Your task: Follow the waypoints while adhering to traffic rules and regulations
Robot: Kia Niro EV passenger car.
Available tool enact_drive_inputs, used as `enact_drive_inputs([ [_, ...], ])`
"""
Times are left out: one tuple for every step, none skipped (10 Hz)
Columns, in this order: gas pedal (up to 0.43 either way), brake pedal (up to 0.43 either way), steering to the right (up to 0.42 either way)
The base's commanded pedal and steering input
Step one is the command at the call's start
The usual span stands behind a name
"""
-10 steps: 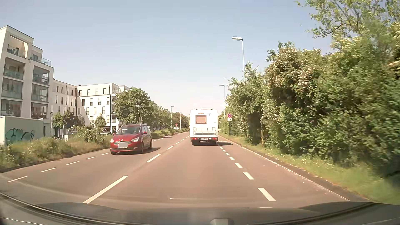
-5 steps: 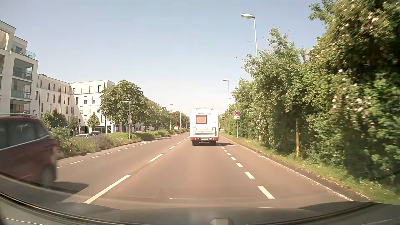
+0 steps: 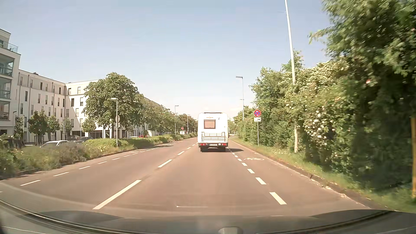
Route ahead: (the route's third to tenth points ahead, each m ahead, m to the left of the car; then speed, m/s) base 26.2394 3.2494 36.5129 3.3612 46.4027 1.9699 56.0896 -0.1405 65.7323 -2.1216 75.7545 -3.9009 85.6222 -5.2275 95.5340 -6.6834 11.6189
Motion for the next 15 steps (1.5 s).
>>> enact_drive_inputs([
  [0.039,0.0,-0.004],
  [0.039,0.0,-0.002],
  [0.039,0.0,-0.001],
  [0.039,0.0,-0.001],
  [0.047,0.0,-0.001],
  [0.047,0.0,-0.002],
  [0.047,0.0,-0.001],
  [0.059,0.0,-0.001],
  [0.059,0.0,-0.002],
  [0.059,0.0,-0.001],
  [0.059,0.0,-0.001],
  [0.059,0.0,0.0],
  [0.059,0.0,0.0],
  [0.059,0.0,0.001],
  [0.059,0.0,0.003],
])
